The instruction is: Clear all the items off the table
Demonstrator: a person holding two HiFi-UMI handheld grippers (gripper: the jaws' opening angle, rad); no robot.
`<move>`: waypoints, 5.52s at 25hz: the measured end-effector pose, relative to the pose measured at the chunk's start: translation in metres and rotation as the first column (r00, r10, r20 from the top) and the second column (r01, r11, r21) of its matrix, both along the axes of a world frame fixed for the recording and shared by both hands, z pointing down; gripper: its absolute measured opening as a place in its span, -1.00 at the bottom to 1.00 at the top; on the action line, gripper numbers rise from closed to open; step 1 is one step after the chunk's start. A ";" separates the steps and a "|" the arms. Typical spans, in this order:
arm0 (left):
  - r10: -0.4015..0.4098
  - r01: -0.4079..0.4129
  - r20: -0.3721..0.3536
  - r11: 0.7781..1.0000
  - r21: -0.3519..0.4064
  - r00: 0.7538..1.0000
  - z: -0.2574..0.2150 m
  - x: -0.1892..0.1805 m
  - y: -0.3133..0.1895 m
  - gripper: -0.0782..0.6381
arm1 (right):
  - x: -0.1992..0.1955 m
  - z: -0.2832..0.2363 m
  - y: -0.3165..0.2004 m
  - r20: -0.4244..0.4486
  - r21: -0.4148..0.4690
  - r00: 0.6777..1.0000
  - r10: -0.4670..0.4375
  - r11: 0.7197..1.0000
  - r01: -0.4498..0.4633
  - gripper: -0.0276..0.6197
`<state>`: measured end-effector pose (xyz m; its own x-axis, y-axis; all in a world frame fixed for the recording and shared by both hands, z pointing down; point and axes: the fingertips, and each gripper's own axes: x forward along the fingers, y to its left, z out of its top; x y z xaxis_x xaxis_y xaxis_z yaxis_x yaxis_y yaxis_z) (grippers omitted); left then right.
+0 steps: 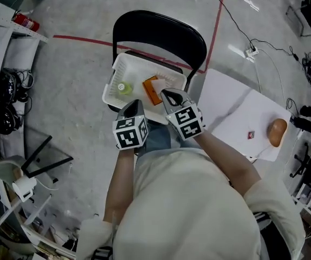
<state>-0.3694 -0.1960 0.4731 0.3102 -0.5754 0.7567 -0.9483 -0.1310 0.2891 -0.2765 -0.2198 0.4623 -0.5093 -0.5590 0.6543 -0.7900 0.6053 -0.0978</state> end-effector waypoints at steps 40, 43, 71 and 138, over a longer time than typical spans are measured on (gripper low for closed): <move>0.556 -0.554 -0.022 0.830 0.067 0.831 -0.028 0.246 0.024 -0.76 | 0.244 -0.013 0.089 0.000 0.001 0.832 0.554 0.832 -0.554 -0.92; 0.568 -0.566 -0.036 0.822 0.064 0.822 -0.025 0.277 0.041 -0.76 | 0.278 -0.009 0.103 -0.004 -0.001 0.821 0.572 0.821 -0.572 -0.92; 0.776 -0.776 -0.027 0.631 0.002 0.631 0.053 0.530 0.207 -0.76 | 0.567 0.081 0.309 -0.128 -0.069 0.547 0.827 0.543 -0.837 -0.91; 0.845 -0.836 -0.028 0.523 -0.163 0.534 0.198 0.630 0.258 -0.76 | 0.667 0.354 0.343 -0.463 -0.307 0.661 0.590 0.593 -0.744 -0.88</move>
